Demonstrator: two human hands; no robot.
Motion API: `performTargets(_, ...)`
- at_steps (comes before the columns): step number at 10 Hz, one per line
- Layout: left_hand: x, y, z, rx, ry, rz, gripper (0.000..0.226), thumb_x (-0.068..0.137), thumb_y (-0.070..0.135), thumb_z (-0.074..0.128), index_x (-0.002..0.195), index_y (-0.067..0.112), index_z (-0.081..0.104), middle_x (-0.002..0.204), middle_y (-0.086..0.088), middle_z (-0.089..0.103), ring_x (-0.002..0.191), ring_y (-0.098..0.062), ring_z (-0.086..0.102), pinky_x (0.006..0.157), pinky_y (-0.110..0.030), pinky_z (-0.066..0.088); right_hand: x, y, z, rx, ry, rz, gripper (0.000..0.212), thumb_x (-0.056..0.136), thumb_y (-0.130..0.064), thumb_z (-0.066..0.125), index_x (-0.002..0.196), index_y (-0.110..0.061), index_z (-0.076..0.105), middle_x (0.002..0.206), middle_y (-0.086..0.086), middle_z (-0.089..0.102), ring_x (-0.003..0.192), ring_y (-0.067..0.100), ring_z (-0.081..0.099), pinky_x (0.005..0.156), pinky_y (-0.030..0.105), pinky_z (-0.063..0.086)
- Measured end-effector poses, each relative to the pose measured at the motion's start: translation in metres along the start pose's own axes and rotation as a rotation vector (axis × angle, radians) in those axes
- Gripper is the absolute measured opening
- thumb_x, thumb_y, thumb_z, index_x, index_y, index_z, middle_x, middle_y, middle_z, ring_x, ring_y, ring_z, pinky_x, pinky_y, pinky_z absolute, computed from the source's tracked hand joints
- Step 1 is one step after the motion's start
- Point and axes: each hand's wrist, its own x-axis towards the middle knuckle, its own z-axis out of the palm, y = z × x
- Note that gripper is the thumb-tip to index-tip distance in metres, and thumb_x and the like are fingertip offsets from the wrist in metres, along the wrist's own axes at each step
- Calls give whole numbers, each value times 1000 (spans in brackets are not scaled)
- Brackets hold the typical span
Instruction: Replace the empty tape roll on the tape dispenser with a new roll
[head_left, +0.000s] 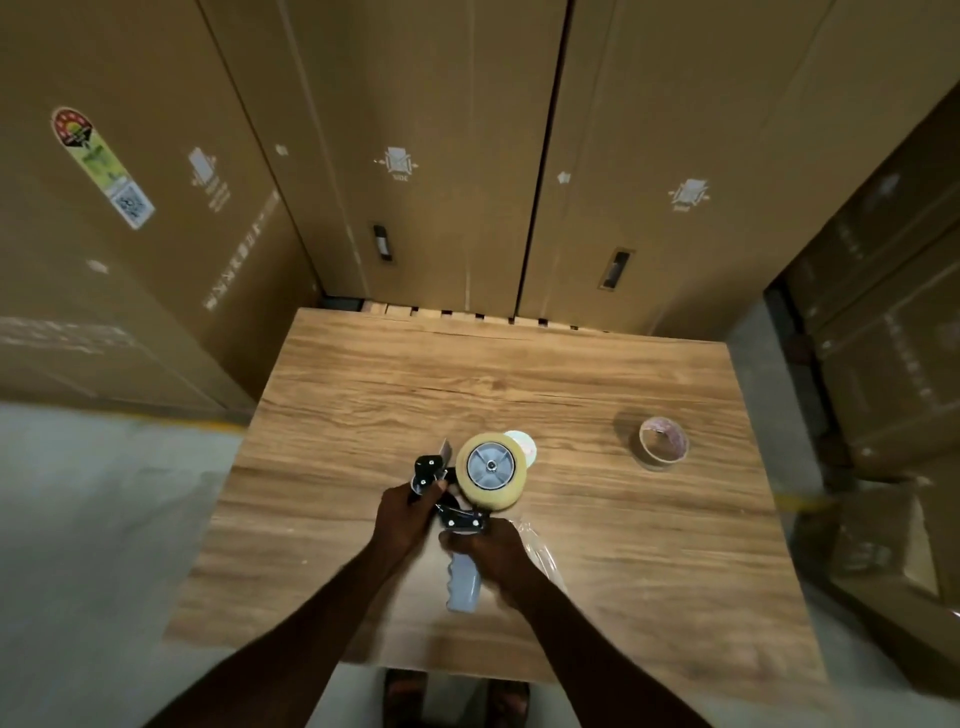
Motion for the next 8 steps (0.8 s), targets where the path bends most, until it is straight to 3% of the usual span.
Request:
performTargets(1,5,-2,-2,66,6,10,40,88,45,69,59,17,66,49,8,62,55,-2,52,62,-31,43,-7,-4,2,-58,40,34,35,61,-25,97,90,-10,83,86,16,83,80,35,81,80,60,63)
performTargets(2,7,3,-1,112,15,12,42,87,45,69,60,13,67,50,5,62,55,-5,54,61,-30,42,-8,-9,3,-138,123,4,34,60,-32,100,84,-18,81,80,2,83,73,16,81,71,40,68)
performTargets(3,9,6,0,151,18,22,42,85,50,68,66,13,72,58,0,68,58,-8,59,61,-30,43,-12,-17,1,-366,218,-93,34,59,-51,97,74,-32,72,71,-17,72,62,-15,61,55,3,47)
performTargets(4,5,8,1,163,2,9,34,87,46,69,62,23,72,57,6,69,59,0,60,61,-27,43,-8,-10,-6,-498,283,-110,46,56,-63,93,64,-25,68,62,-13,69,56,-7,59,51,12,45)
performTargets(5,4,3,-1,166,-5,18,34,87,49,69,64,24,72,61,5,70,61,2,60,62,-26,44,-6,-1,-17,-551,311,-114,85,54,-84,77,63,1,72,61,17,73,55,19,68,64,35,53)
performTargets(6,3,2,-4,205,25,12,55,84,55,68,58,7,60,55,-1,58,54,-12,51,55,-30,36,-16,-8,-27,-559,303,-178,76,72,-74,76,61,1,68,59,16,71,51,18,65,63,35,53)
performTargets(7,1,14,-10,247,91,43,55,84,48,71,55,12,43,53,-1,47,56,-18,47,51,-31,28,-27,-13,-35,-503,315,-264,57,78,-62,69,67,-6,69,64,14,74,61,29,73,64,47,61)
performTargets(8,2,24,-15,279,93,89,41,82,50,68,73,11,58,70,-6,59,69,-22,56,56,-30,34,-30,-17,-40,-391,335,-297,43,85,-46,61,72,-6,69,66,15,74,60,31,72,61,54,61)
